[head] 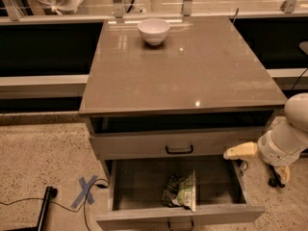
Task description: Pick green jalapeno chip bag from middle drawer and place on counter
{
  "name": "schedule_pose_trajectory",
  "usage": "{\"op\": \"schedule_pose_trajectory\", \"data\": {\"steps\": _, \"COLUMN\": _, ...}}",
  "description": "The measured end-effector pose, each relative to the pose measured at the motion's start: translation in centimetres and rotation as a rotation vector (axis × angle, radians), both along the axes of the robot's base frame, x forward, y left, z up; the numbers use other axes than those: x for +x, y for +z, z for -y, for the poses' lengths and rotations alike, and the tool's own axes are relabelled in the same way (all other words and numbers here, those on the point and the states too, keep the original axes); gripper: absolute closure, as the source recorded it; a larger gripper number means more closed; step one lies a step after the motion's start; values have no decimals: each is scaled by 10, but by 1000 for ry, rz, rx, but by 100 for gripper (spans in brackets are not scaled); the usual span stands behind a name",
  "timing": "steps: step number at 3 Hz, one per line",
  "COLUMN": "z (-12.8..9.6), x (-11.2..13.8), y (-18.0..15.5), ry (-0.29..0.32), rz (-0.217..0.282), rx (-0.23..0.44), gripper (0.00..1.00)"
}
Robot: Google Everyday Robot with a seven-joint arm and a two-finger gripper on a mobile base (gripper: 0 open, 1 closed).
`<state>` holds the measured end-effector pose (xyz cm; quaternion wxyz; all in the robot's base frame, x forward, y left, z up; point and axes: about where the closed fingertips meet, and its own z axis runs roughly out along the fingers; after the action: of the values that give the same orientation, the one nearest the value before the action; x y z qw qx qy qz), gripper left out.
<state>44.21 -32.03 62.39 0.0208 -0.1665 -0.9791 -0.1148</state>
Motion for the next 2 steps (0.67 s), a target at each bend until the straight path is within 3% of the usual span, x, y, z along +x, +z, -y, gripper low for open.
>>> {"op": "schedule_pose_trajectory", "data": {"steps": 1, "z": -8, "x": 2, "y": -10, "ry": 13, "rz": 40, "rx": 114, "gripper": 0}}
{"op": "schedule_pose_trajectory", "data": {"steps": 2, "z": -33, "x": 16, "y": -33, "ry": -1, "rz": 169, "rx": 387, "gripper": 0}}
